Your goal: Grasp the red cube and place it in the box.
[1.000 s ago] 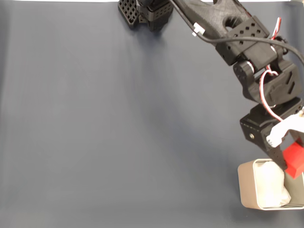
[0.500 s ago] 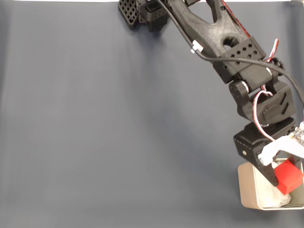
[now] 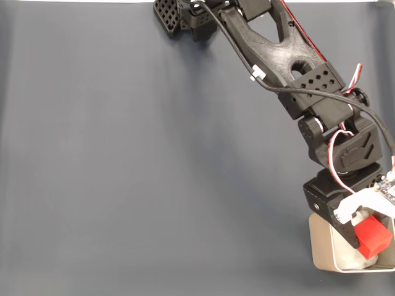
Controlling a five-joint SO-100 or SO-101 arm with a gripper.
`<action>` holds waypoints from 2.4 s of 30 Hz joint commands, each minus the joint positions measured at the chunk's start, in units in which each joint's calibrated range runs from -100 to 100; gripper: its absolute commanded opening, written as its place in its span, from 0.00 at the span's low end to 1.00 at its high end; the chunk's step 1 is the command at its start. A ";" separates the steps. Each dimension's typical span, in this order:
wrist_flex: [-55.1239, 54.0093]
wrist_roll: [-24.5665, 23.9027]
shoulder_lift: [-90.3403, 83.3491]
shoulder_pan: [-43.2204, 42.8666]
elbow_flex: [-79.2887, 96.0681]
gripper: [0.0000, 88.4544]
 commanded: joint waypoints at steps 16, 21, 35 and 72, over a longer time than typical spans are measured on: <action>0.15 0.10 1.11 1.06 -5.84 0.00; 0.15 0.15 0.50 1.06 -5.20 0.00; 0.15 -0.59 -0.80 1.06 -3.83 0.00; 2.04 -0.68 -1.84 1.34 -3.47 0.50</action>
